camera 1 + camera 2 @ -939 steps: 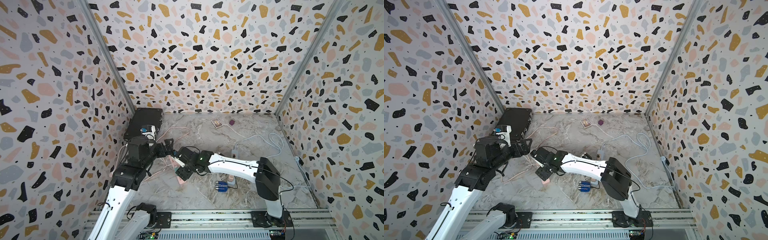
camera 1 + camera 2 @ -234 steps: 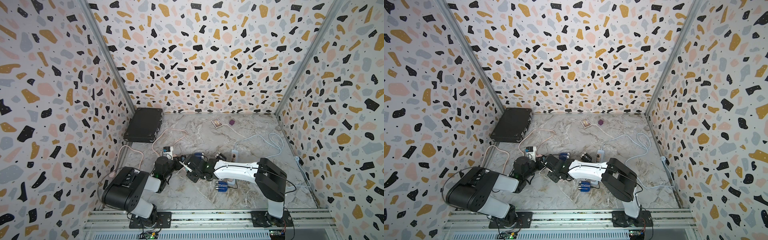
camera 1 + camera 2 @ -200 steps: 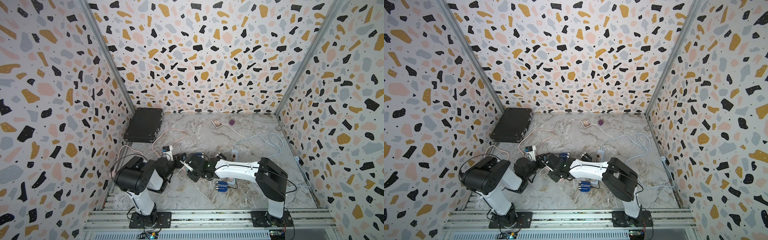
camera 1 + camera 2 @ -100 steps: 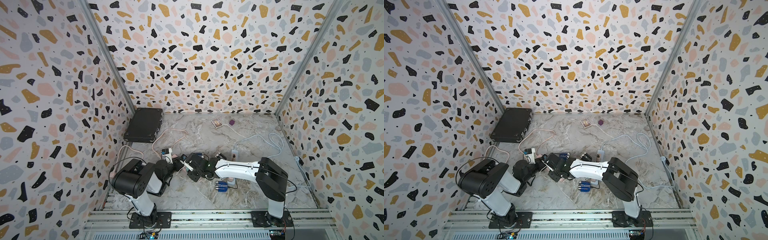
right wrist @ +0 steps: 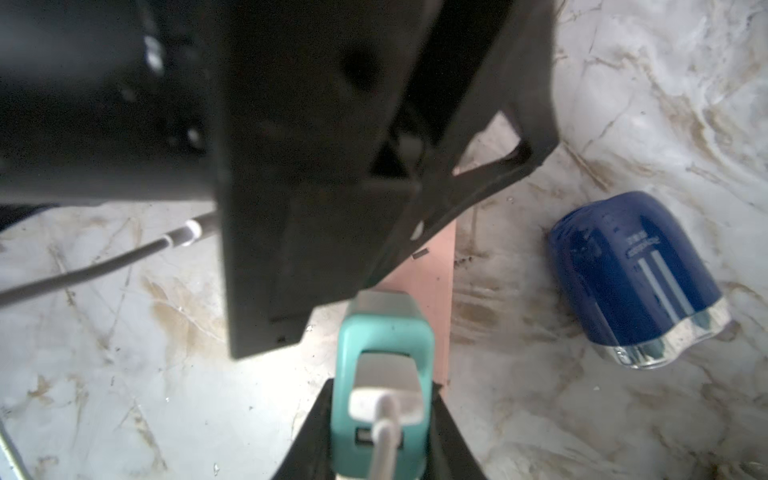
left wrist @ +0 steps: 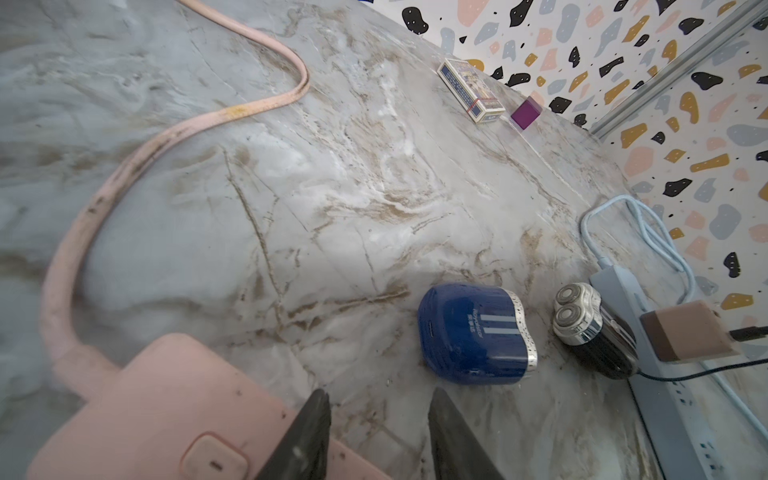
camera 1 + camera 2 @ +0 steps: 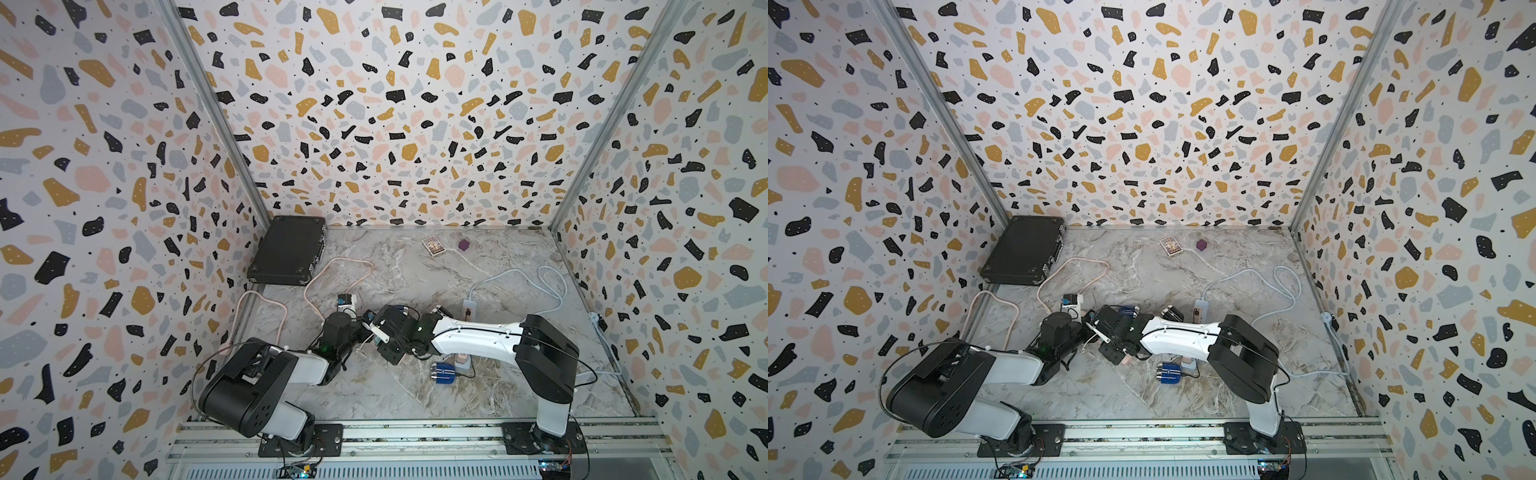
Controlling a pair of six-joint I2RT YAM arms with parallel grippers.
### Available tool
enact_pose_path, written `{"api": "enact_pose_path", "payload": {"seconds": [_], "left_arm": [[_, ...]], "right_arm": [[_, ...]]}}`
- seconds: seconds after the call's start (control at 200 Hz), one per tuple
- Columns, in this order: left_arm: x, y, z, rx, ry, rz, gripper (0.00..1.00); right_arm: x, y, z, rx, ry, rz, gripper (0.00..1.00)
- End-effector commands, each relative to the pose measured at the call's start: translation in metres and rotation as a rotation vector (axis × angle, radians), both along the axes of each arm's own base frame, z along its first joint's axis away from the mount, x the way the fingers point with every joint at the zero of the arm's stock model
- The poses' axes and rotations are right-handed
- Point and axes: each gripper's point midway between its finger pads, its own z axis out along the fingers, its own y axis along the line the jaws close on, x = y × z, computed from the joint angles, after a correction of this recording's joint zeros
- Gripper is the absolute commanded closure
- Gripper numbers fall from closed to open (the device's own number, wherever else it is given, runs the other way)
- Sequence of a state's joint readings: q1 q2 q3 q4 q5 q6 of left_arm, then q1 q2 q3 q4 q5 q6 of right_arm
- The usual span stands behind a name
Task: Unplug the electric shaver
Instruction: Remove the plug from the socket.
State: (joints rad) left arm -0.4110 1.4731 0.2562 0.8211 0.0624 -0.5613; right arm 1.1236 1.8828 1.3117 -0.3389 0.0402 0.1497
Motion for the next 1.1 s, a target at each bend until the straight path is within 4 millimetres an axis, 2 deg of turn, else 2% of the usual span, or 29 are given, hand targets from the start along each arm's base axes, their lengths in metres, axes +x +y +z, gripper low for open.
{"api": "enact_pose_path", "payload": {"seconds": [0.0, 0.095, 0.255, 0.596, 1.091], "left_arm": [[-0.037, 0.021, -0.061, 0.106, 0.218, 0.035, 0.63], [-0.042, 0.027, -0.071, 0.117, 0.231, 0.056, 0.65], [-0.044, 0.028, -0.072, 0.122, 0.232, 0.059, 0.71], [-0.045, 0.029, -0.075, 0.159, 0.245, 0.067, 0.80], [-0.045, 0.027, -0.077, 0.170, 0.250, 0.063, 0.85]], "right_arm": [[0.002, -0.001, 0.036, 0.037, -0.034, 0.003, 1.00], [0.005, 0.000, 0.032, 0.048, -0.043, -0.015, 1.00], [0.009, 0.001, 0.030, 0.053, -0.054, -0.047, 1.00], [0.020, 0.009, 0.065, 0.100, -0.119, -0.051, 1.00], [0.020, 0.015, 0.091, 0.192, -0.121, -0.060, 1.00]]}}
